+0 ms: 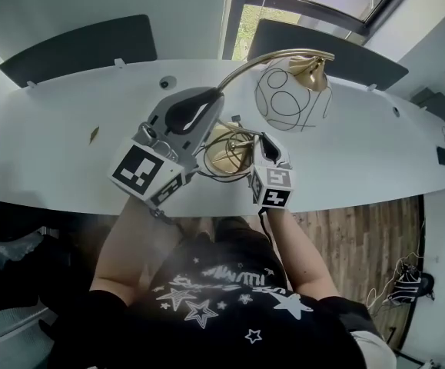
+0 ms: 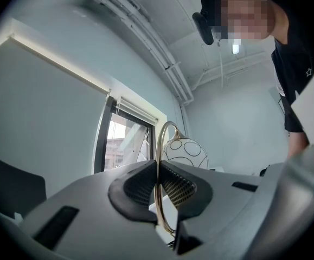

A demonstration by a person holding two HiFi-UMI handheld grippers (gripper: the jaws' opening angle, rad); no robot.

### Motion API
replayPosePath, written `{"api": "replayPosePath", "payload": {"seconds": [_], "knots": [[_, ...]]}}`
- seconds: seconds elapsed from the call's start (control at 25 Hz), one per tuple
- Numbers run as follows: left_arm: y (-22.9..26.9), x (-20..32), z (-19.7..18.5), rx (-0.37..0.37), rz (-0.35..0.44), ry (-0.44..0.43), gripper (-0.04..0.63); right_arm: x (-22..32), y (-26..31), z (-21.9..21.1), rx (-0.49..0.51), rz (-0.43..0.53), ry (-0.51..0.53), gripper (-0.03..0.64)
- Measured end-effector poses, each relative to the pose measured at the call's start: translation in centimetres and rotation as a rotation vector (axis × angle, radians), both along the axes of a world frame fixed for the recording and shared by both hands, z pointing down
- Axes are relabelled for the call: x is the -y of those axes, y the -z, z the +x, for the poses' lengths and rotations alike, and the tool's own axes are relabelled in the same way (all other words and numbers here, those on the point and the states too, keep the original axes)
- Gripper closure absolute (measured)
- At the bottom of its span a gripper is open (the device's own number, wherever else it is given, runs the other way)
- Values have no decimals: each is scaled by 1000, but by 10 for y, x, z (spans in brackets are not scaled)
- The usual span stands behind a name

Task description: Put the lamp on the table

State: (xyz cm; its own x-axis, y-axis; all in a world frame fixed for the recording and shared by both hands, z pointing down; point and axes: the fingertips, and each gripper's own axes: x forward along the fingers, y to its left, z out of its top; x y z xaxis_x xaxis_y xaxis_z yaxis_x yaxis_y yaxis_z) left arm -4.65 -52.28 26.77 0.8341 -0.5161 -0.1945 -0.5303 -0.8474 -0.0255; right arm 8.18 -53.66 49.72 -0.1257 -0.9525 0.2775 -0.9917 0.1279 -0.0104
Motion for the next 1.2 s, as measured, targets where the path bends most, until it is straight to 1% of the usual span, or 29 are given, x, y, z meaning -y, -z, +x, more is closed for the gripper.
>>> {"api": "replayPosePath", "payload": {"seconds": [0.28,0.48,0.64,0.76,0.92,1.04,1.12,1.2], "knots": [[-5,10,3,18,1,36,562,18,-7,-1,11,2,42,581],[-5,59,10,25,2,47,561,67,-7,3,10,-9,71,581],[-8,82,18,36,8,50,561,93,-11,10,12,-25,82,581],[-8,96,24,19,19,44,562,108,-16,14,13,-42,88,581],[-15,116,24,-5,-7,39,563,126,-24,15,25,-62,102,581],[-16,126,23,-25,-3,36,562,135,-30,12,31,-71,109,581],[-20,132,22,-13,-18,36,561,139,-32,11,40,-73,101,581],[-23,136,22,7,-16,36,563,143,-34,10,42,-76,98,581]]}}
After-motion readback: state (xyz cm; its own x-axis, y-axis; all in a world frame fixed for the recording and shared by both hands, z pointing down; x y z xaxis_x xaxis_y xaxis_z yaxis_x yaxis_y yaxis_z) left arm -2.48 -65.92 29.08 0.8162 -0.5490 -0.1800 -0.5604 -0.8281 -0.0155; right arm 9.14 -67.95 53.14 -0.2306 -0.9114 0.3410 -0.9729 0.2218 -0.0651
